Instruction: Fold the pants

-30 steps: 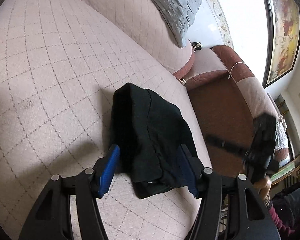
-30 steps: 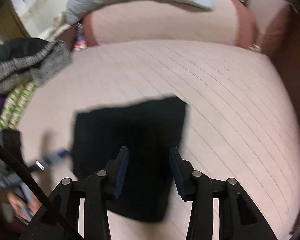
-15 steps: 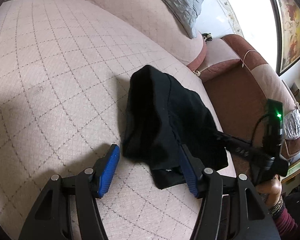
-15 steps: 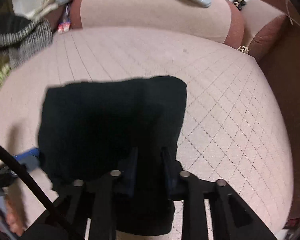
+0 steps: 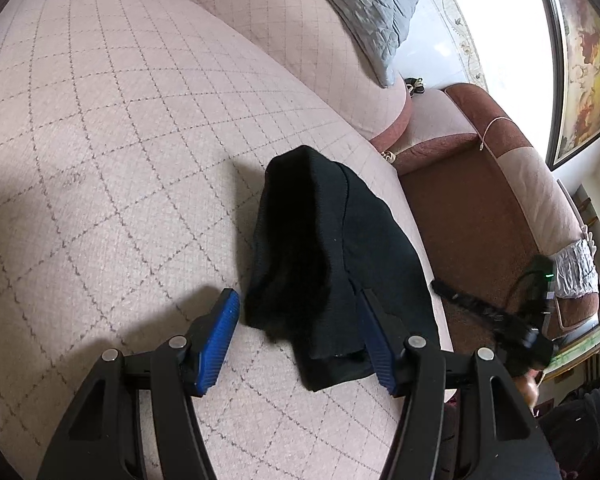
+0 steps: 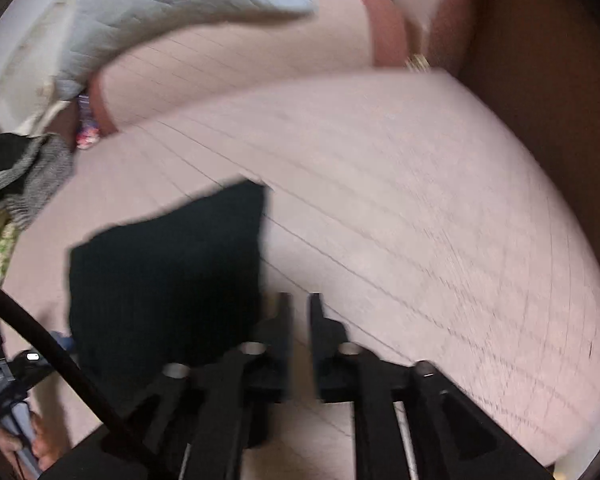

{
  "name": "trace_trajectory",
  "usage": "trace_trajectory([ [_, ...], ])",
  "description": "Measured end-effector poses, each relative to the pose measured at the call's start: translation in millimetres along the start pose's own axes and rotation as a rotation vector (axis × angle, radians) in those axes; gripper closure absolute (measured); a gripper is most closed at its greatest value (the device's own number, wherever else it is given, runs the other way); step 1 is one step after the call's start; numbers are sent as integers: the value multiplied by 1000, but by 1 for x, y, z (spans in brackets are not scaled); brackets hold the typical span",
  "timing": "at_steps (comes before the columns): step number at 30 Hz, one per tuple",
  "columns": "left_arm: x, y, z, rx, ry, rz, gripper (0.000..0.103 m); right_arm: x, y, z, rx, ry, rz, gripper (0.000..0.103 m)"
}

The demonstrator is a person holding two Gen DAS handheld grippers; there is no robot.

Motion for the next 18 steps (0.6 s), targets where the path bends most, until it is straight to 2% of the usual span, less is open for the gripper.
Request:
trace_trajectory([
  [2, 3, 2, 1, 1, 4, -2, 44, -6, 3, -26, -78, 18, 44, 48],
  [3, 4, 2, 2, 5, 5, -4, 44, -3, 3, -39, -115, 7, 55, 43],
  [5, 4, 2, 3, 12, 7, -7, 44, 10, 3, -59, -176, -27, 34, 42],
  [7, 3, 2, 4, 12, 0, -11, 44, 38, -4, -78, -245, -60, -85, 89],
  [8, 3, 2, 4, 11, -4, -11, 44, 48, -13, -80, -265, -93, -118, 89],
  [11, 2, 7, 8, 7, -22, -4, 44, 45, -15, -84, -294, -118, -90, 91],
  [18, -4, 11, 6, -11, -49, 16, 43, 47, 1, -54, -158, -146, -71, 93],
])
Point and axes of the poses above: each gripper's, at about its wrist camera, not at the fingertips, and x roughly the way its jaws point, z to its right, y to its top, the point moved 2 cm from there along x, roughly the way its jaws point, and after that the axes turned 15 degrees about x, right-handed, at the moved point
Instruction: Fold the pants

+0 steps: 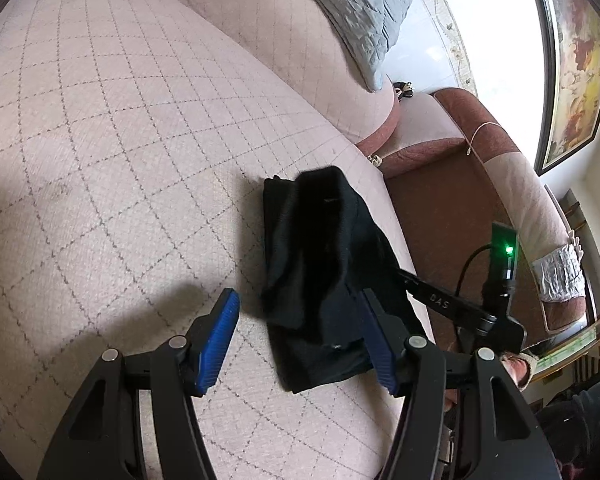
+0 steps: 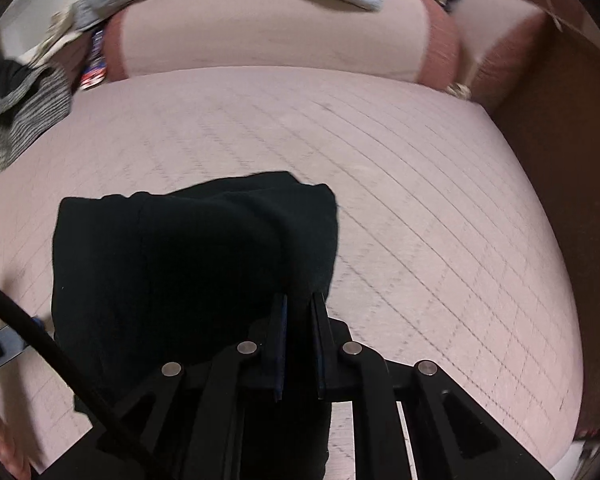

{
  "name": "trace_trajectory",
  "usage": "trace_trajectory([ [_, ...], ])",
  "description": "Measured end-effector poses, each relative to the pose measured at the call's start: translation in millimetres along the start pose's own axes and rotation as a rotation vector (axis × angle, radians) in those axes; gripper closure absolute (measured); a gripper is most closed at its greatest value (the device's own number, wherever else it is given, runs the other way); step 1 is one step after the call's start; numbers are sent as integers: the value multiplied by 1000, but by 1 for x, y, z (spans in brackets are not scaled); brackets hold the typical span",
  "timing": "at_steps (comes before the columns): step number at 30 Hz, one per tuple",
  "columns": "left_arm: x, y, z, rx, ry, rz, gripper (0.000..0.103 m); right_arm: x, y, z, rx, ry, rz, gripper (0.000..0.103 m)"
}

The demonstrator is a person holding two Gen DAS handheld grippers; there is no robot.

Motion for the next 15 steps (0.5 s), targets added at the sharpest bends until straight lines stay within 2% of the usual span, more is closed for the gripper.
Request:
trace_trajectory([
  [2, -1, 0, -4, -12, 3, 3, 43, 2, 0, 7, 30, 6, -3, 92],
  [6, -1, -3, -13, -53, 4, 3, 43, 2, 1, 3, 11, -29, 0, 74],
  [9, -4, -2, -14, -53, 27, 12, 43, -35, 10, 4, 93, 28, 114, 68],
  [11, -7, 0, -7, -14, 51, 23, 43, -55, 16, -4, 103, 94, 160, 68],
  [12, -7, 2, -1, 11, 62, 31, 43, -58, 19, -13, 84, 148, 141, 68],
  [14, -7, 2, 17, 78, 45, 50, 42, -50, 26, -38, 35, 265, 41, 69],
  [15, -4, 2, 27, 112, 26, 51, 42, -36, 31, -53, 0, 317, -37, 75],
])
Point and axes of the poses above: each gripper's, at about its wrist camera, not at the fingertips, and x roughly the way its jaws point, z to its right, y to its top, the point moved 2 cm from there along x, roughly the way its jaws point, and after that the axes turned 15 degrees about x, right-handed, at the moved point
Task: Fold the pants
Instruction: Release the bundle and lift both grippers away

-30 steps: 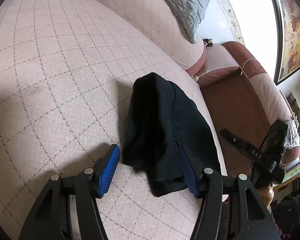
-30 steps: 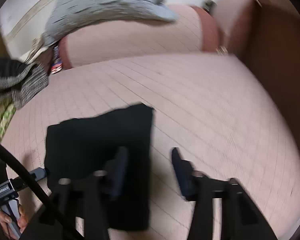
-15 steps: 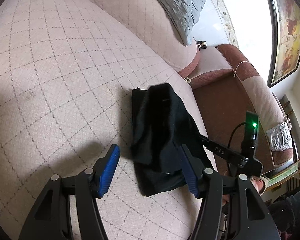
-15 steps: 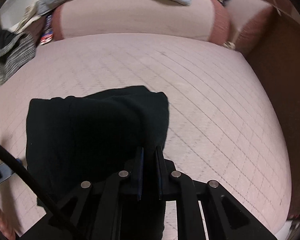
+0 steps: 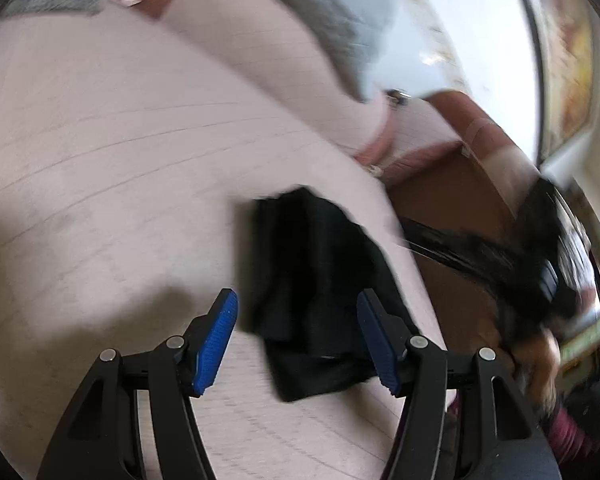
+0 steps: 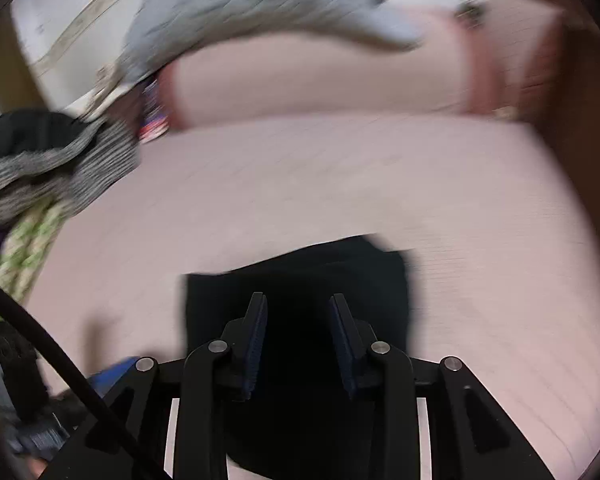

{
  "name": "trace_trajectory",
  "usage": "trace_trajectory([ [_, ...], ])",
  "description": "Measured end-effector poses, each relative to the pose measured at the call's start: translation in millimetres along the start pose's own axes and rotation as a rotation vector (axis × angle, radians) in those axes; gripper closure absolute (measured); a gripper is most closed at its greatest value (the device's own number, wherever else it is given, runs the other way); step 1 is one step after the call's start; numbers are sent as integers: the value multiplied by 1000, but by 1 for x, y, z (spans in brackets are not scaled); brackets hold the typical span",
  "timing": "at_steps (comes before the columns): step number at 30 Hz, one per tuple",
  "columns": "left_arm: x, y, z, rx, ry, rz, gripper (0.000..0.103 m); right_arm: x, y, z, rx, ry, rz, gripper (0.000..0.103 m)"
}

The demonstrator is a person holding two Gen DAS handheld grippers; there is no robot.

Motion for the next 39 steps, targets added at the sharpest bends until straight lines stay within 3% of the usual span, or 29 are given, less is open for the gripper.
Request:
trace_trajectory([
  [2, 11, -2, 19, 64, -27, -11, 41, 29, 8, -9, -29, 37, -105, 87],
  [4, 25, -6, 28, 94, -31, -42, 41, 72, 16, -21, -56, 67, -263, 87],
  [8, 54, -16, 37, 190, 85, -125, 40, 120, 30, -27, -65, -16, -335, 87],
  [12, 50, -14, 34, 171, 66, -134, 40, 128, 39, -32, -71, -76, -353, 86],
  [16, 27, -11, 29, 117, -7, -120, 40, 65, 54, -14, -91, -37, -155, 79],
  [19, 10, -8, 23, 98, -15, -90, 39, 27, 42, 23, -38, -27, -95, 79],
  [22, 5, -7, 12, 78, 28, -70, 36, 7, 9, 56, -13, -45, -69, 85],
  [26, 10, -20, -4, 25, 95, -103, 36, 19, -34, 95, 1, -134, -100, 89],
  [29, 3, -26, -6, 14, 137, -111, 36, 16, -40, 130, 84, -83, -49, 90],
  [33, -8, -31, 7, 15, 182, -111, 36, 10, -38, 131, 119, -55, -29, 90],
  [35, -15, -34, 15, 39, 220, -127, 36, -2, -39, 130, 124, -43, 9, 84],
  [38, -21, -37, 29, 90, 288, -151, 35, -27, -52, 136, 174, 17, 92, 63],
  [39, -22, -36, 34, 96, 284, -150, 35, -31, -58, 138, 184, 25, 110, 63],
])
Point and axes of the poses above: each gripper's, at about its wrist camera, not at the fingertips, and x roughly the way its jaws point, z to its right, y to its top, the point moved 2 cm from there along x, roughly the way its jaws point, and after that the axes turned 15 degrees about x, right-handed, at the moved point
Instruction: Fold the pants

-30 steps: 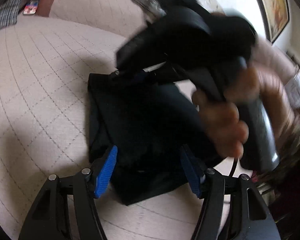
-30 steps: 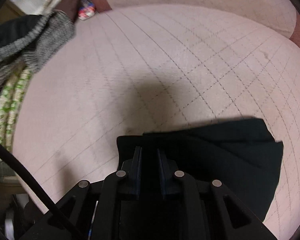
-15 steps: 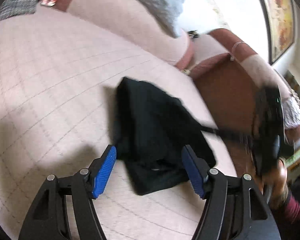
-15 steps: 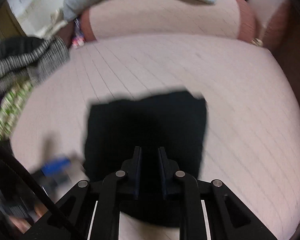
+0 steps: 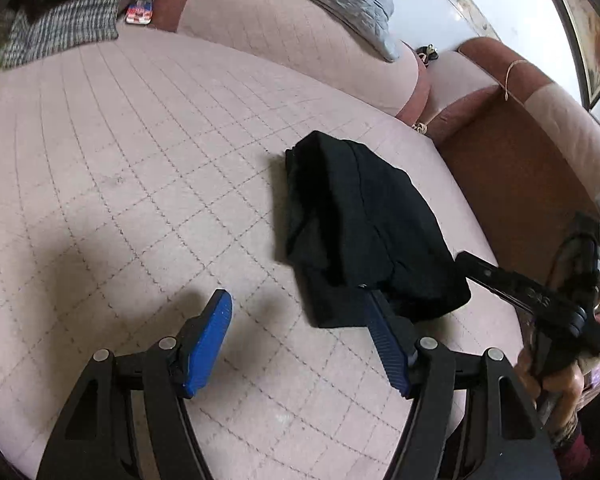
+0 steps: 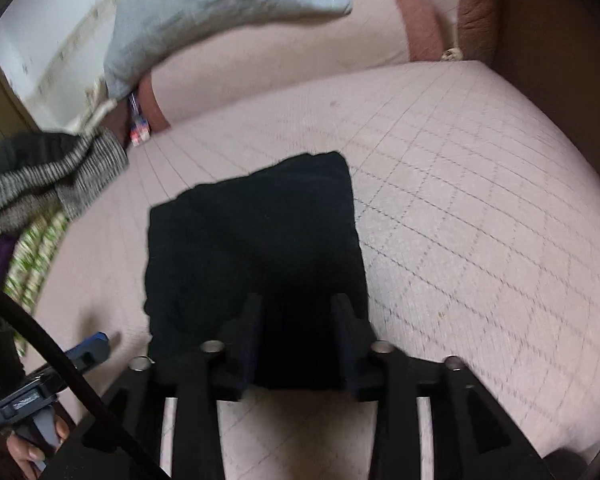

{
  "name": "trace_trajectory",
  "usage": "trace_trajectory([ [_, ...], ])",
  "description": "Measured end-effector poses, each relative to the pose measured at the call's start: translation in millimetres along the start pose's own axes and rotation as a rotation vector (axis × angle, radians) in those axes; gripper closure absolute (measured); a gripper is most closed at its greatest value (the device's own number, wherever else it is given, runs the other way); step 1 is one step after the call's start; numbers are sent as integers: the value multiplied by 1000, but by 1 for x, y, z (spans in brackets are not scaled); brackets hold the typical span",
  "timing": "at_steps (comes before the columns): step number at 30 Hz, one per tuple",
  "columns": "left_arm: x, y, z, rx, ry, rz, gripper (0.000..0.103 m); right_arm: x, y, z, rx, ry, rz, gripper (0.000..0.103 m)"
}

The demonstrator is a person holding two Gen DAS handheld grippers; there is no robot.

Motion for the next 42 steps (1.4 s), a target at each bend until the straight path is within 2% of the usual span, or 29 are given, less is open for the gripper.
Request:
trace_trajectory([
  [3, 3, 11, 14, 19, -32, -3, 35, -16, -15, 17, 30, -3, 43, 63],
  [7, 30, 29, 33, 43, -29, -20, 31, -21, -28, 42, 96, 11, 34, 63],
  [10, 61, 30, 32, 48, 41, -91, 30, -22, -28, 60, 135, 12, 16, 63],
  [12, 75, 27, 27, 14, 35, -137, 29, -23, -28, 67, 145, 3, 12, 63],
  [14, 69, 28, 28, -6, 36, -128, 29, -24, -27, 73, 154, 14, 12, 63],
  [16, 57, 31, 33, -14, -4, -105, 29, -29, -25, 77, 166, 41, 19, 61],
  [18, 41, 33, 36, -11, -24, -62, 29, -33, -21, 80, 176, 69, 29, 54],
  [20, 22, 35, 38, -2, 31, -24, 29, -37, -17, 81, 181, 74, 47, 54],
  [25, -21, 36, 66, 127, 281, 30, 26, -42, -18, 87, 203, 68, 65, 53],
  [28, -34, 29, 81, 180, 350, 44, 22, -43, -24, 85, 193, 56, 66, 53],
  [31, -30, 27, 95, 244, 384, 21, 22, -44, -32, 74, 144, 37, 71, 52],
  [34, -25, 21, 106, 285, 367, 2, 22, -46, -38, 63, 102, 28, 79, 45],
  [38, -19, 17, 117, 313, 338, -6, 22, -46, -47, 53, 55, 17, 82, 44],
  [42, -24, 15, 124, 334, 341, 6, 22, -48, -53, 47, 30, 15, 82, 44],
])
Point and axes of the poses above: each gripper's, at about its wrist camera, not at the fingertips, and x roughly the way its jaws point, z to its right, y to its top, the point moved 2 cm from there along x, roughly the way its jaws point, and after that the axes turned 15 degrees about x, right-handed, at the moved point
